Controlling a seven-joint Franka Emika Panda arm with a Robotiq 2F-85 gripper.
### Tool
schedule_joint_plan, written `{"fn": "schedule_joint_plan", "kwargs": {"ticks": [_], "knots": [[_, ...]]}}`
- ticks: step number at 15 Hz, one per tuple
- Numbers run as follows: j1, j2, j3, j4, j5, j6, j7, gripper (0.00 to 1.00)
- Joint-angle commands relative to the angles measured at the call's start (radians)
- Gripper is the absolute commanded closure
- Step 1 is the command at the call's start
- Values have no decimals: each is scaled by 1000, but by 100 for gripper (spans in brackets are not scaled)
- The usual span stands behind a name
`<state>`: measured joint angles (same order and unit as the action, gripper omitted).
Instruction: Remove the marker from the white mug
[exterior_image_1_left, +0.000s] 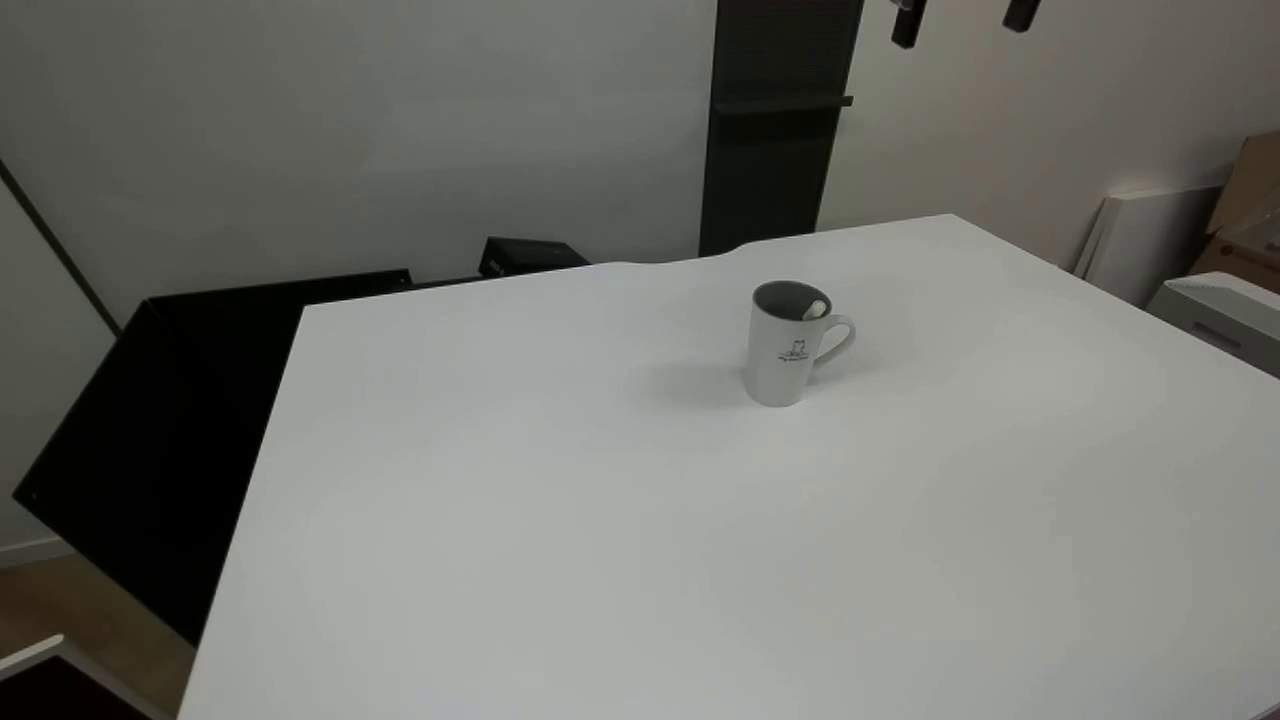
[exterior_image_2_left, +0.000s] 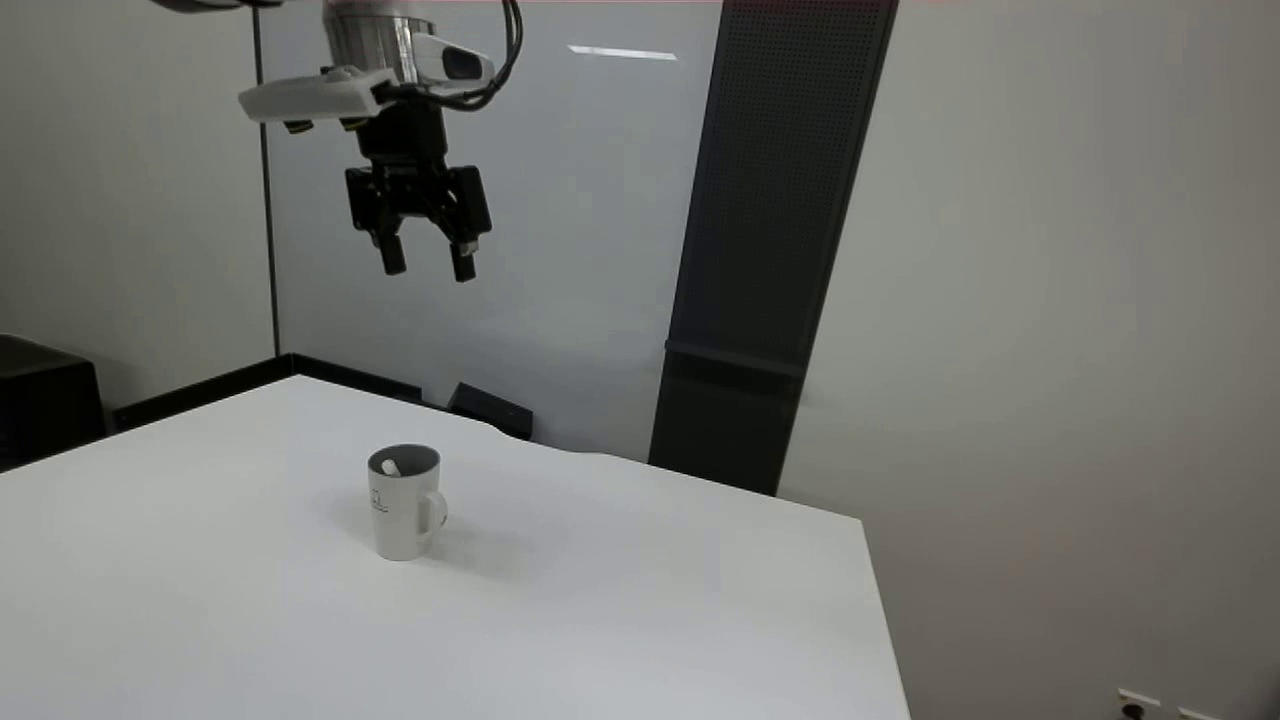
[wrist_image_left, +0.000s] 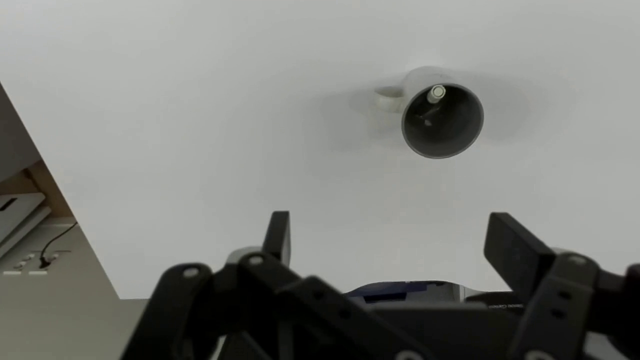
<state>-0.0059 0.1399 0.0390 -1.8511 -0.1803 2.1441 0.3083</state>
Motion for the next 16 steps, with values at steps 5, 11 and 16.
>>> {"fn": "schedule_joint_plan", "kwargs": {"ticks": [5, 11, 16], "knots": [[103, 94, -4, 4, -81, 88, 23, 0], [138, 136, -11, 6, -75, 116, 19, 0], [125, 172, -26, 15, -55, 109, -7, 0]]}}
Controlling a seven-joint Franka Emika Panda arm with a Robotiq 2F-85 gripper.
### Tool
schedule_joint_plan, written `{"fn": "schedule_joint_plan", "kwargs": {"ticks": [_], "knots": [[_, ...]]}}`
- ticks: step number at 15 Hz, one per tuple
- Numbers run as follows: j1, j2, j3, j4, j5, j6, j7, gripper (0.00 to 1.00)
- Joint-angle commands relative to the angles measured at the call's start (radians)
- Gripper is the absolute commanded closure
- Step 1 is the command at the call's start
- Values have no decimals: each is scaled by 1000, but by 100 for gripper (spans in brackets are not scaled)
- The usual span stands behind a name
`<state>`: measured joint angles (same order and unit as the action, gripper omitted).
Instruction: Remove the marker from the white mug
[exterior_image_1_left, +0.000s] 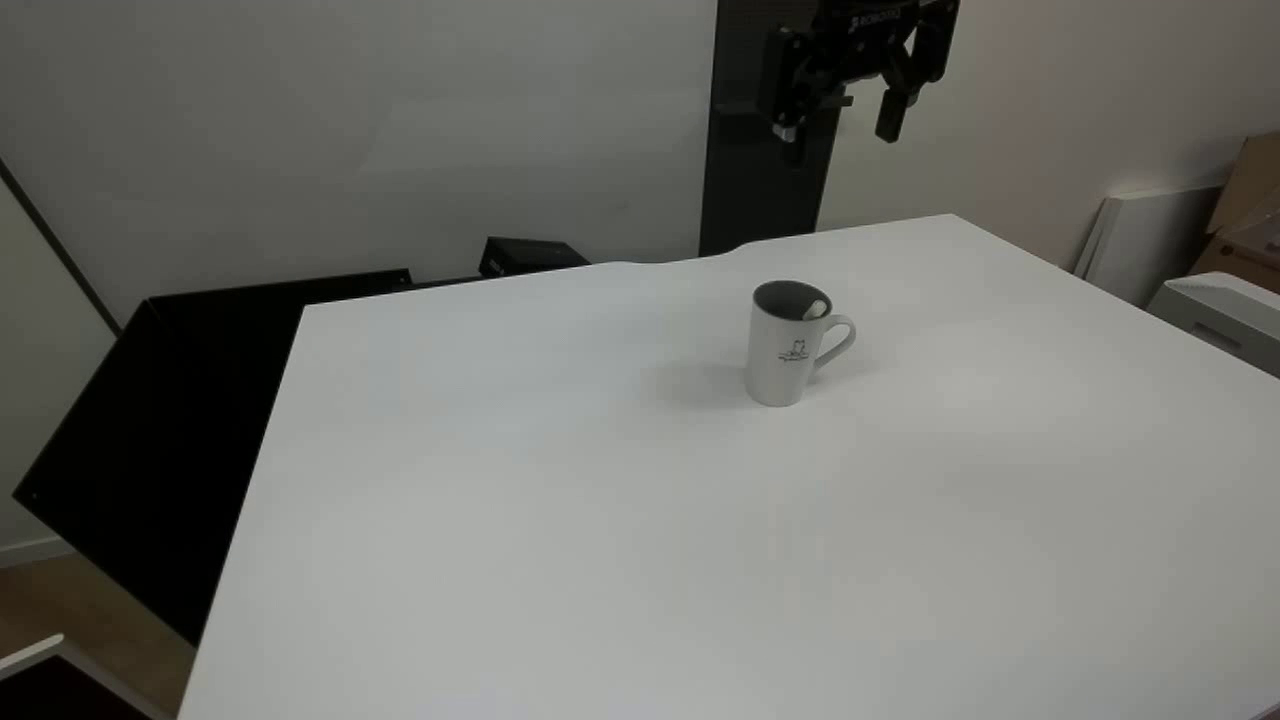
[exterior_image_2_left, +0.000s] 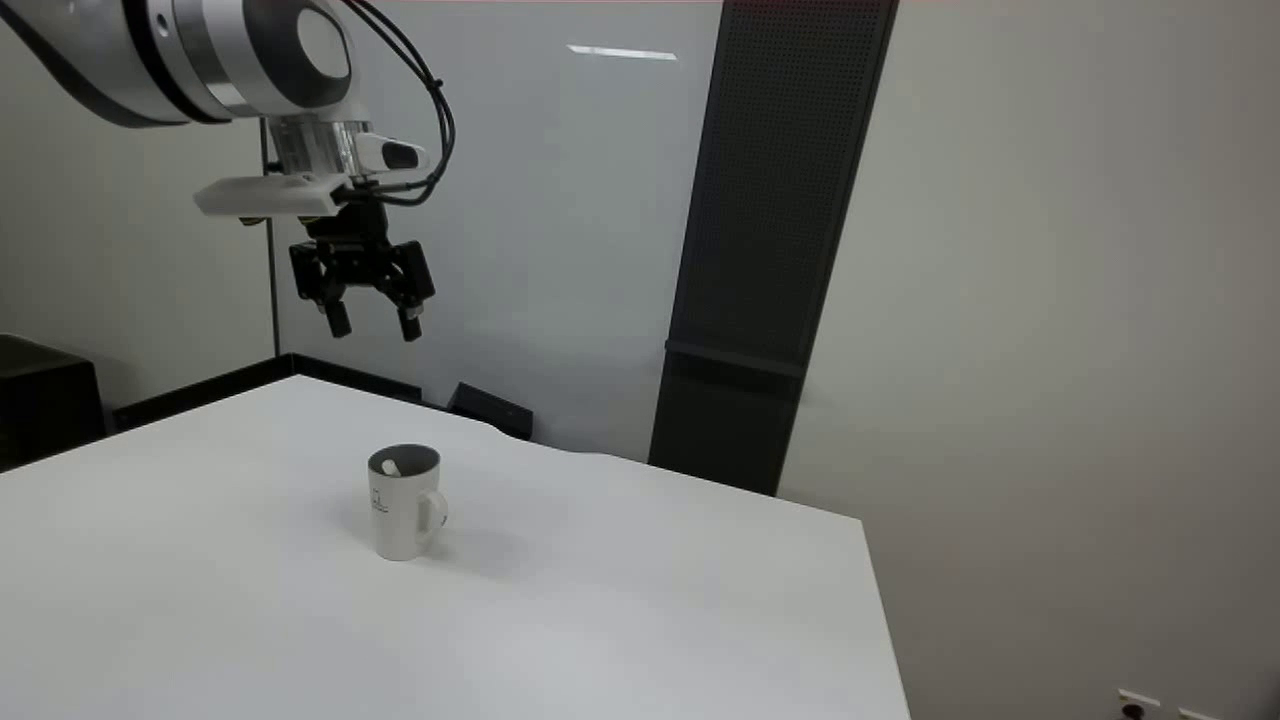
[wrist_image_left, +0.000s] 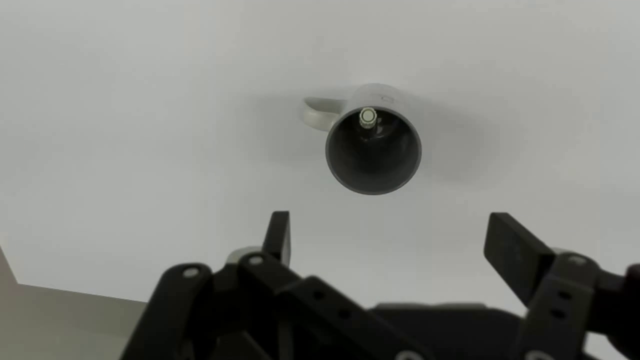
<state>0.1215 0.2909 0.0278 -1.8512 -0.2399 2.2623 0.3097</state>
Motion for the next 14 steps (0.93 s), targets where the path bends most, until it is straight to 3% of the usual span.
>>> {"fn": "schedule_joint_plan", "kwargs": {"ticks": [1, 10, 12, 14], "knots": [[-1, 25, -23, 27, 4, -49, 4, 0], [0, 20, -26, 4, 5, -25, -5, 0], [11, 23, -36, -15, -40, 14, 18, 0], [-5, 26, -17, -46, -7, 91, -52, 0]]}}
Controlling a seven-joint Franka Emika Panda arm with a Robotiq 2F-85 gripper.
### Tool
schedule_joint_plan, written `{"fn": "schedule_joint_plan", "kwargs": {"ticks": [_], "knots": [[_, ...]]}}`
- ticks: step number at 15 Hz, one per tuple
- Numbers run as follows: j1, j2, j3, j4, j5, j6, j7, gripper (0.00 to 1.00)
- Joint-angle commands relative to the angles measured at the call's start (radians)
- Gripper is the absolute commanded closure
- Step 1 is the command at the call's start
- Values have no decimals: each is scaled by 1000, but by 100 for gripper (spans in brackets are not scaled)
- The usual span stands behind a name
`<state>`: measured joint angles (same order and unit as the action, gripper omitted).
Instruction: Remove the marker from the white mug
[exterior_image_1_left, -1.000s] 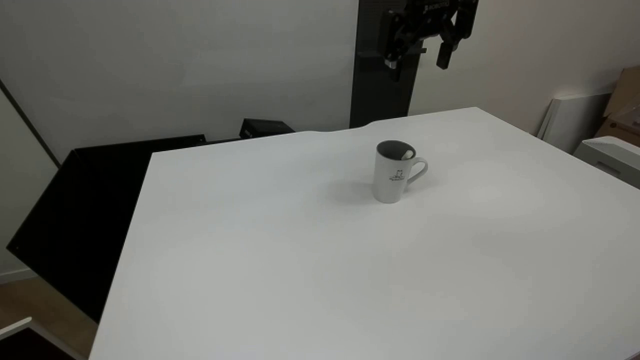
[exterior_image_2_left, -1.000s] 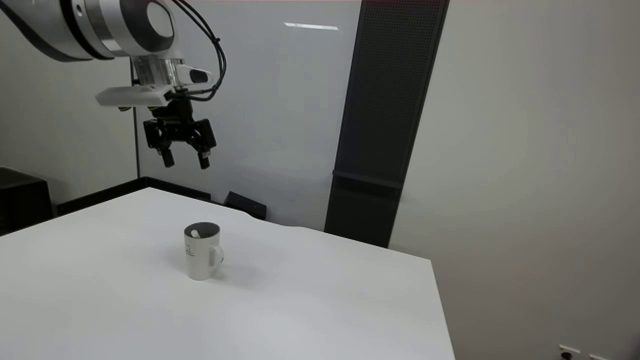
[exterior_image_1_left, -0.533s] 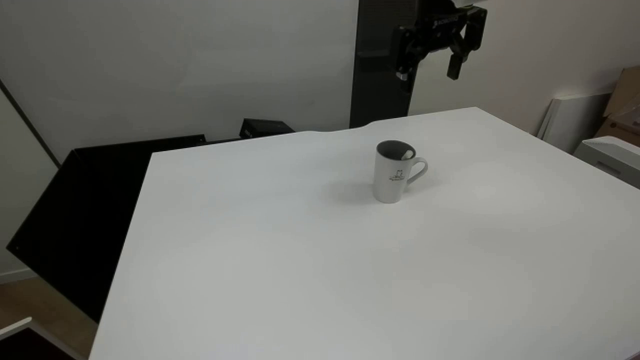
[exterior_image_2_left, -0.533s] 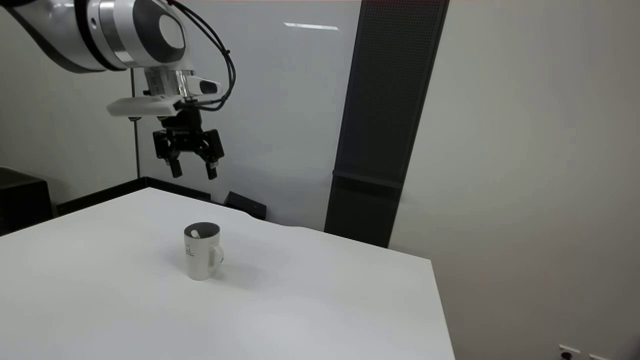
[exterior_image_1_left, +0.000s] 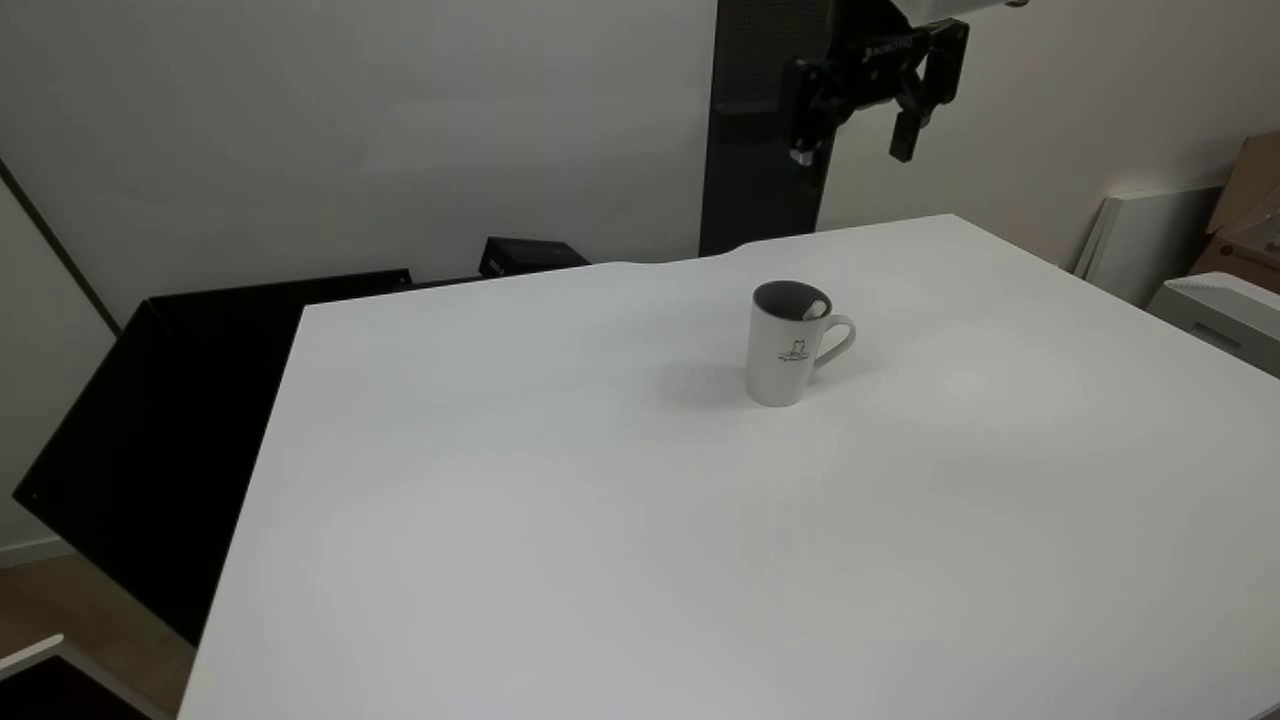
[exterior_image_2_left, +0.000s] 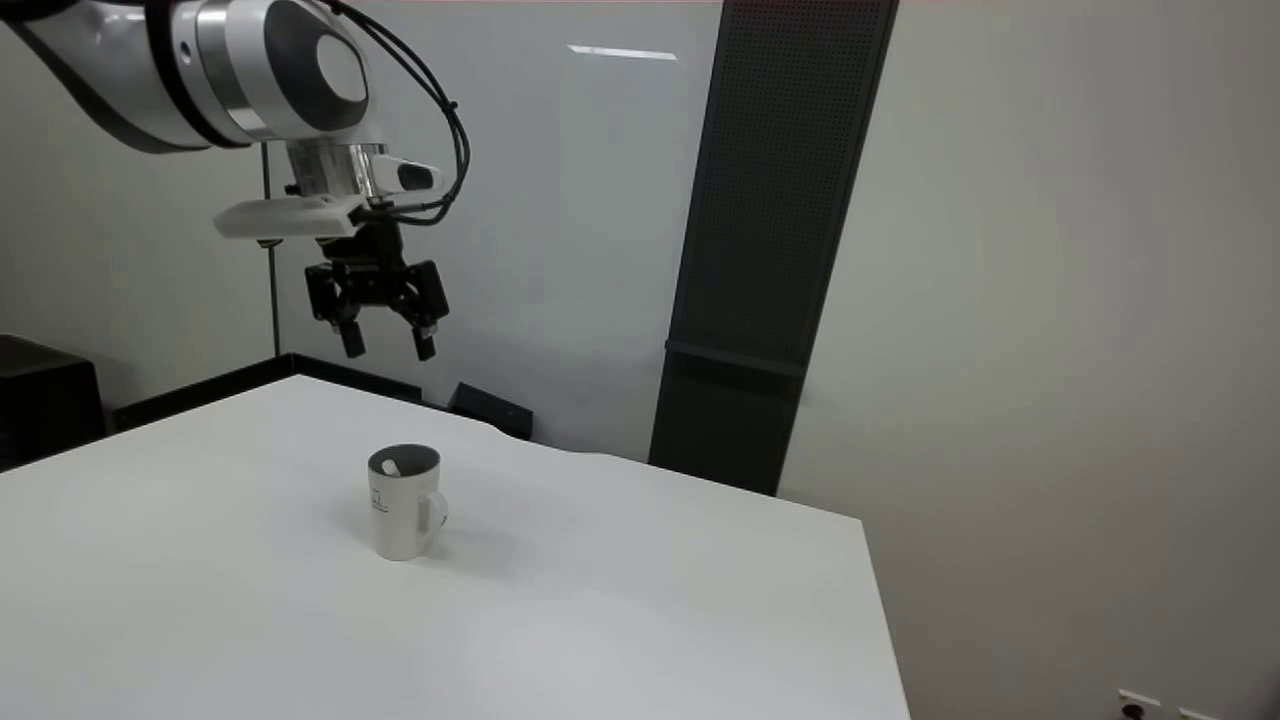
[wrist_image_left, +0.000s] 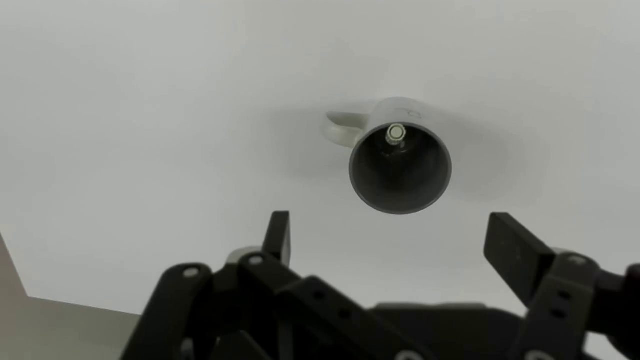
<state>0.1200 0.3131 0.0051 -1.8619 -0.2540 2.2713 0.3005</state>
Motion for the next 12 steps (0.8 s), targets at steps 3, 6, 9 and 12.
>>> {"fn": "schedule_joint_plan", "kwargs": {"ticks": [3, 6, 9, 12], "knots": [[-29, 26, 40, -79, 100, 212, -182, 0], [-47, 68, 62, -89, 177, 261, -298, 0], [-51, 102, 57, -88, 188, 255, -344, 0], [-64, 111, 51, -102, 190, 266, -363, 0]]}}
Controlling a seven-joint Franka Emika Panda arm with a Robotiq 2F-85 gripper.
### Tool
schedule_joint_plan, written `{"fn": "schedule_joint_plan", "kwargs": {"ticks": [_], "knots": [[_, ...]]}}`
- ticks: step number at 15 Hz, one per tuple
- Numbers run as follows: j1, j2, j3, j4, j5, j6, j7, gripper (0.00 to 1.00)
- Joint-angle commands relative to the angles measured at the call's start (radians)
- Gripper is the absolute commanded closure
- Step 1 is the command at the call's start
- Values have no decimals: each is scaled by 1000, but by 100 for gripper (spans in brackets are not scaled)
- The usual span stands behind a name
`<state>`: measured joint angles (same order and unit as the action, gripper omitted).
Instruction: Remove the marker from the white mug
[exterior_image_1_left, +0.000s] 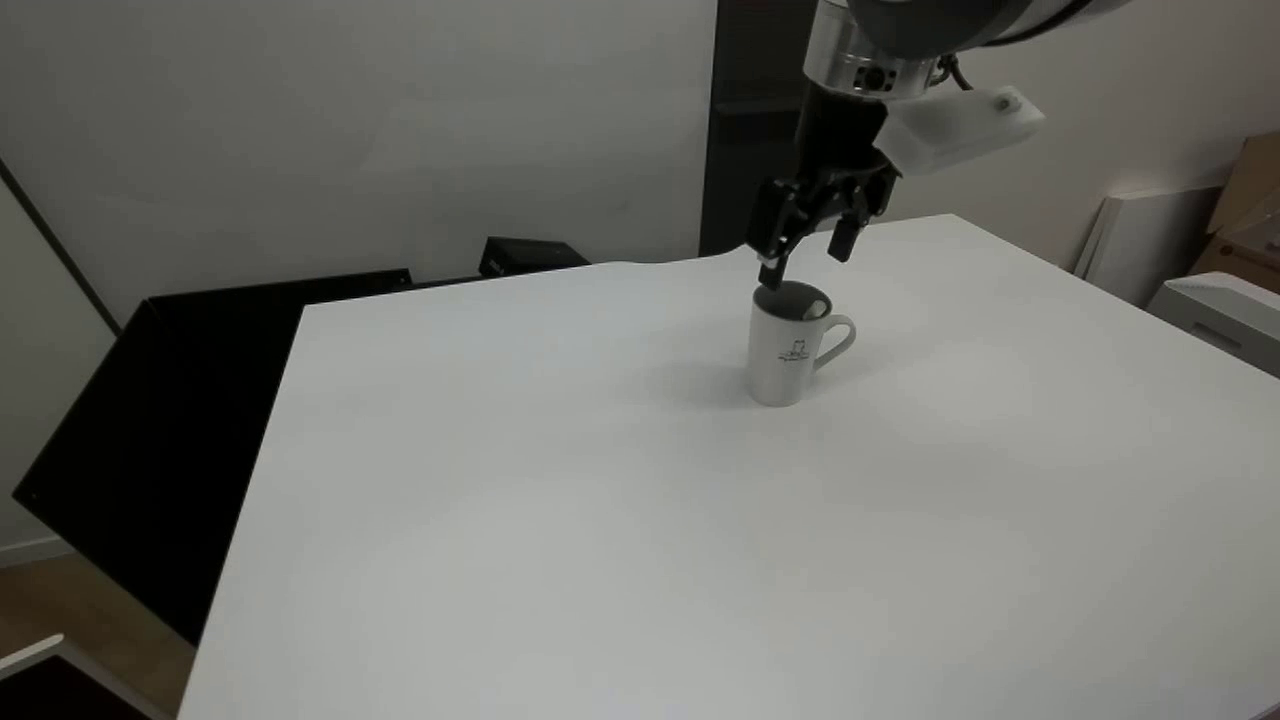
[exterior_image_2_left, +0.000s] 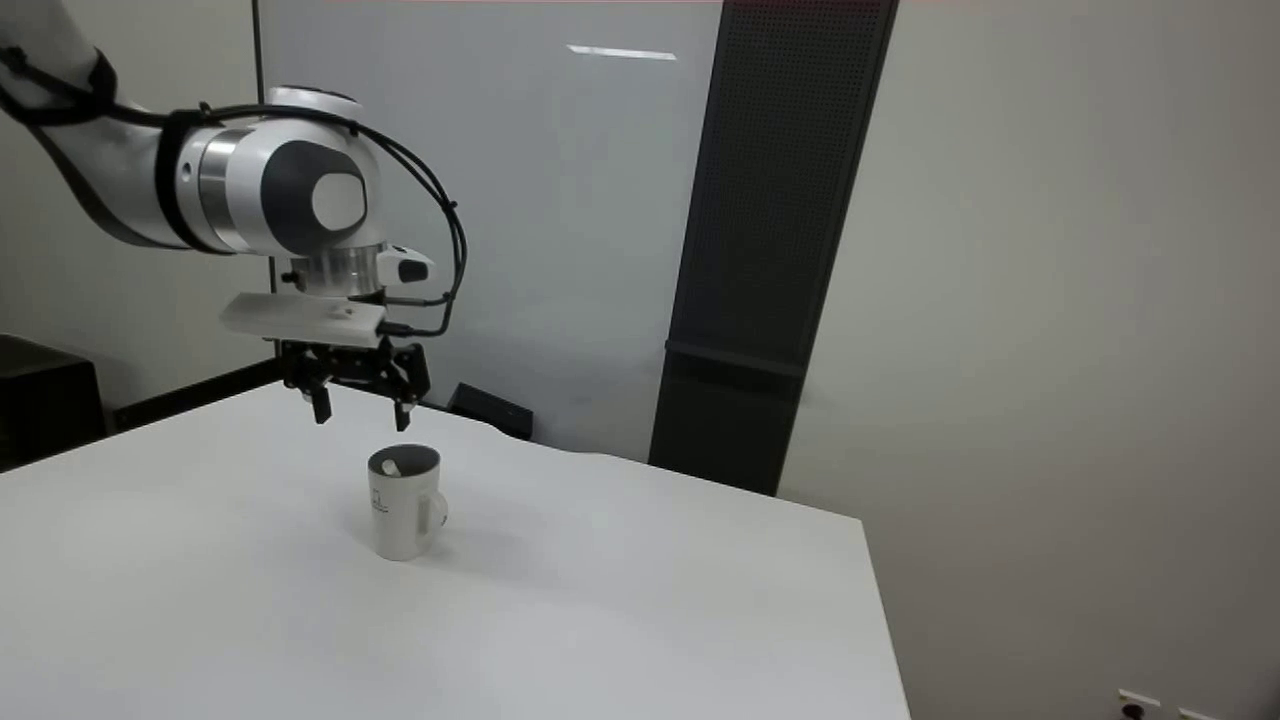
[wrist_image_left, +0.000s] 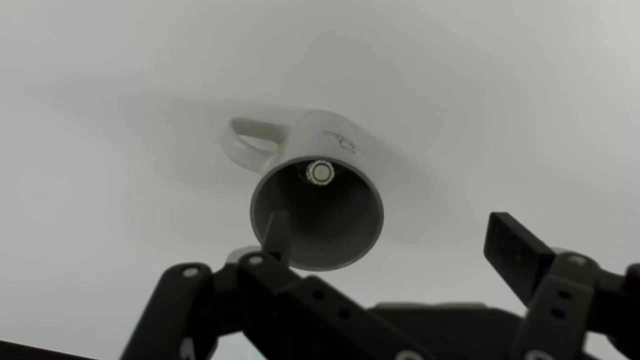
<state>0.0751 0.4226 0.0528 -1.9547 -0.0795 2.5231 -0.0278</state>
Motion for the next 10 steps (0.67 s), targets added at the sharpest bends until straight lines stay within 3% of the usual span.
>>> {"fn": "schedule_joint_plan", "kwargs": {"ticks": [1, 10], "knots": [[-25, 5, 4, -13, 15, 21, -46, 0], [-46, 40, -7, -38, 4, 14, -78, 0]]}}
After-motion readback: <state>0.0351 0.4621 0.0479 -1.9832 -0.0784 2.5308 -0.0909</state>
